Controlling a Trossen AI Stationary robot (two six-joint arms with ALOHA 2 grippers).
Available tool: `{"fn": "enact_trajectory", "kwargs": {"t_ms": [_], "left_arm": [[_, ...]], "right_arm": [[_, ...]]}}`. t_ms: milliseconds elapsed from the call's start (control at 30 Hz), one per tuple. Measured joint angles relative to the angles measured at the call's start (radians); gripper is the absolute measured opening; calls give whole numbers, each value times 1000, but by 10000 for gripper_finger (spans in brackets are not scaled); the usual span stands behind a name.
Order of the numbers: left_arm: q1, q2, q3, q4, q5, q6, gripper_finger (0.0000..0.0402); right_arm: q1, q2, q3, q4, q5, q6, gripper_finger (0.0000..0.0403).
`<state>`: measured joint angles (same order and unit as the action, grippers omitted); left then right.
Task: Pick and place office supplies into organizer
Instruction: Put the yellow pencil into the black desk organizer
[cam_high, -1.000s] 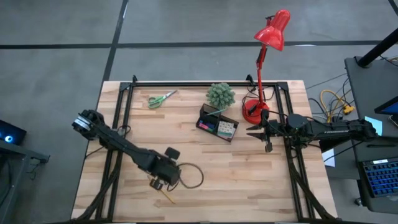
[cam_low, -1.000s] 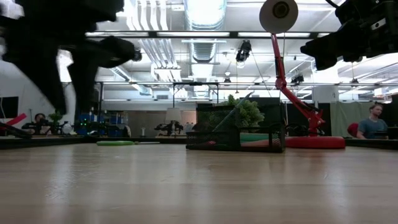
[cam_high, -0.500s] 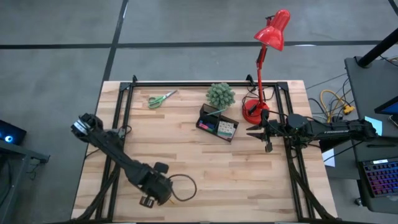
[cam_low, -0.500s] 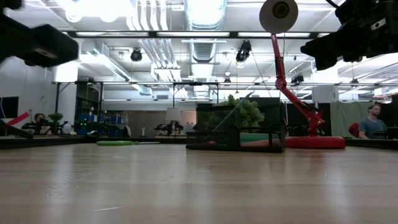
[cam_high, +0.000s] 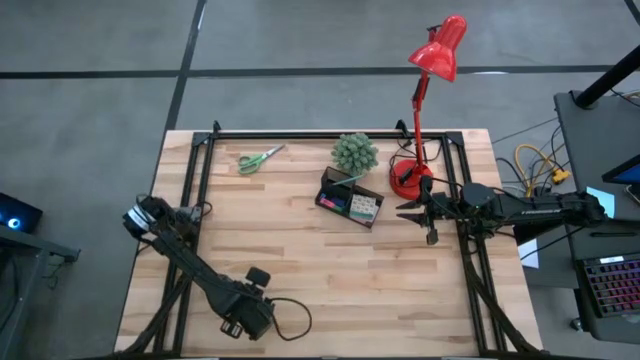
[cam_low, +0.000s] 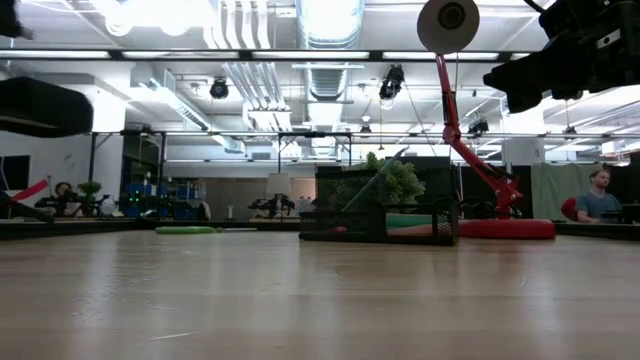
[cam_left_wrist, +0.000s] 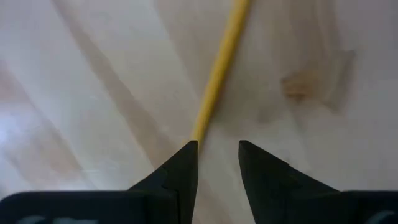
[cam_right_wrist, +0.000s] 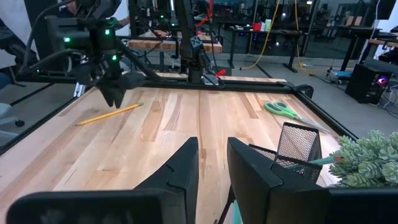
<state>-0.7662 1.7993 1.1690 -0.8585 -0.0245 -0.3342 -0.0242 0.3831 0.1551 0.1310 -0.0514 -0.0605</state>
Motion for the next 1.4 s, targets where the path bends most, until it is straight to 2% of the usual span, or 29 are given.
{"fn": "enact_trajectory", "kwargs": {"t_ms": [200, 300, 467, 1000, 1400], "left_arm": [[-1, -18, 0, -23, -6, 4, 102], [0, -18, -1, -21, -15, 54, 102], [18, -18, -11, -20, -64, 91, 102], [34, -11, -16, 2, -11, 159, 102], [48, 48, -20, 30, 10, 169, 102]], "right_arm": [[0, 0, 0, 0, 0, -1, 68], [0, 0, 0, 0, 0, 0, 70], [0, 0, 0, 0, 0, 0, 78], [0, 0, 0, 0, 0, 0, 68], [0, 0, 0, 0, 0, -1, 84]]}}
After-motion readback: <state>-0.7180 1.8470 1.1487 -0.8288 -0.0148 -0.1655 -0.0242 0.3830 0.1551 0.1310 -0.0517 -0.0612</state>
